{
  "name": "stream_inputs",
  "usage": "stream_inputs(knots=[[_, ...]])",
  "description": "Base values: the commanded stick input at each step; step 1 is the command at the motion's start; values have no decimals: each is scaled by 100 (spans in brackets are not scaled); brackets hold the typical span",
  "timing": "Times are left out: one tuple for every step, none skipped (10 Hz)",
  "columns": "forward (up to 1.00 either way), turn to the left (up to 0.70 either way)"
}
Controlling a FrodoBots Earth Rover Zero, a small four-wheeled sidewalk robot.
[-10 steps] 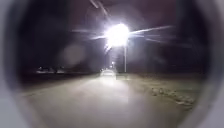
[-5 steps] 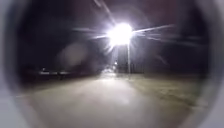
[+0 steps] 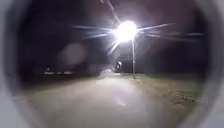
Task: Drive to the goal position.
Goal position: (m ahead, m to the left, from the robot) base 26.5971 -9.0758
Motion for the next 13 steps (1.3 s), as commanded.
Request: stream_inputs(knots=[[70, 3], [70, 3], [70, 3], [70, 3], [70, 3], [70, 2], [75, 1], [85, -1], [85, -6], [85, -11], [85, -12], [85, 0], [85, 0]])
